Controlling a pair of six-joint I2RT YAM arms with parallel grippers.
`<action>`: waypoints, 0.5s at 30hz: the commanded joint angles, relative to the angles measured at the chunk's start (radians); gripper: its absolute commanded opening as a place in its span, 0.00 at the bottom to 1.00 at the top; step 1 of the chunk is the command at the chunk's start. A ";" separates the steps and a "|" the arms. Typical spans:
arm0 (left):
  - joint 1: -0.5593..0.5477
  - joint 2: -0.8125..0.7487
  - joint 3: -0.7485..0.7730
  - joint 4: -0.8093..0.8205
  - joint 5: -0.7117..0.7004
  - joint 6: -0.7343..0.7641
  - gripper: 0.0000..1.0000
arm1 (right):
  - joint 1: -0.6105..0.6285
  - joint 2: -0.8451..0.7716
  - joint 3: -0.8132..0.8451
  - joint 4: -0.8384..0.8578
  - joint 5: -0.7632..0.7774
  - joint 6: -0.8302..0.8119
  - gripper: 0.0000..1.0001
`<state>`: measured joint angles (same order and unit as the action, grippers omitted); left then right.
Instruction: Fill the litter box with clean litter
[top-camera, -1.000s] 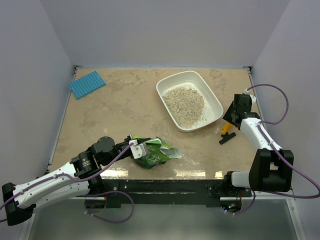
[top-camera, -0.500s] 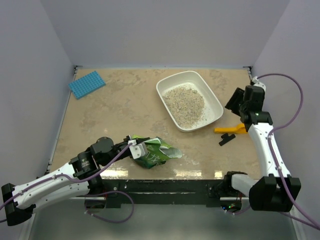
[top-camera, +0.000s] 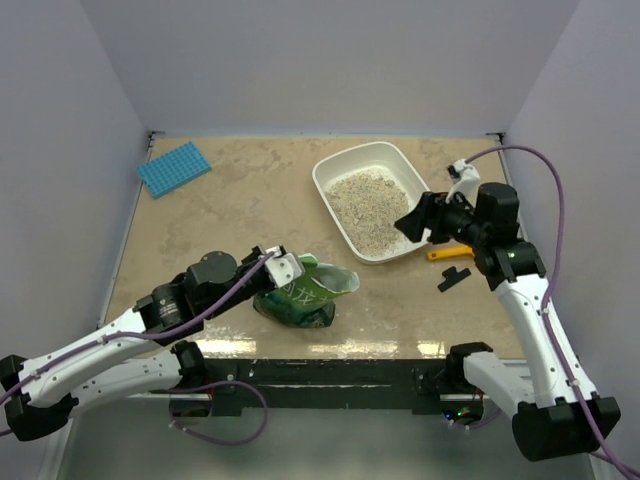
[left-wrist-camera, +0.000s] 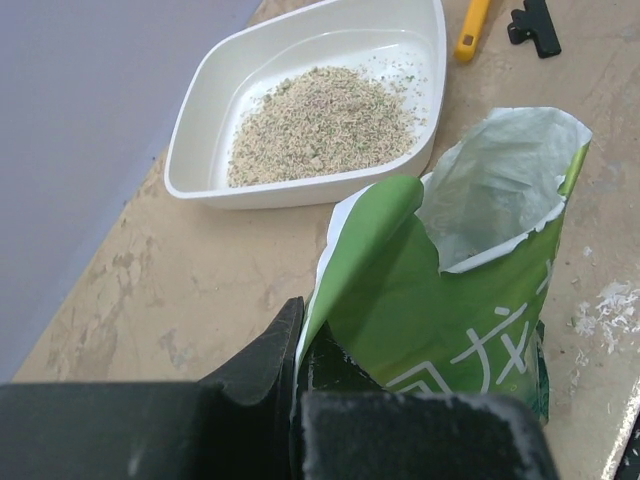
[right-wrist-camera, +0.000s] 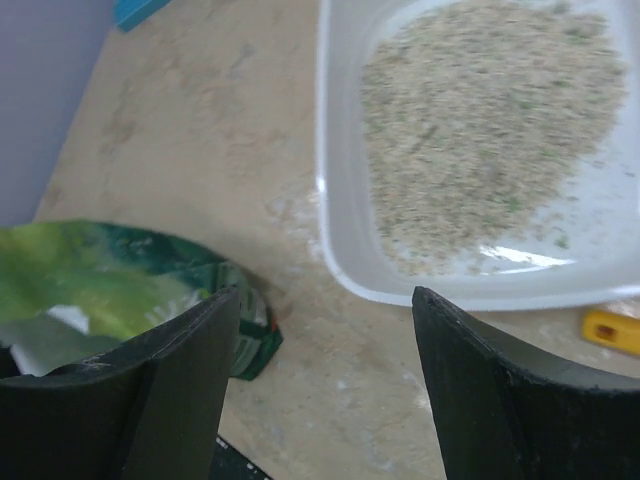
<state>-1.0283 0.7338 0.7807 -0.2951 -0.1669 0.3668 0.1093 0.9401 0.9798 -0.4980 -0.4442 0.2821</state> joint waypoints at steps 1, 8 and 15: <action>0.008 -0.010 0.086 0.017 -0.089 -0.106 0.00 | 0.160 -0.014 -0.007 0.091 -0.152 -0.064 0.74; 0.056 0.007 0.100 -0.025 -0.186 -0.224 0.00 | 0.202 -0.066 -0.095 0.170 -0.238 -0.145 0.76; 0.143 0.022 0.086 -0.021 -0.146 -0.243 0.00 | 0.250 -0.083 -0.156 0.294 -0.361 -0.166 0.81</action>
<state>-0.9337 0.7612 0.8341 -0.3553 -0.2855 0.1665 0.3244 0.8627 0.8440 -0.3389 -0.7055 0.1566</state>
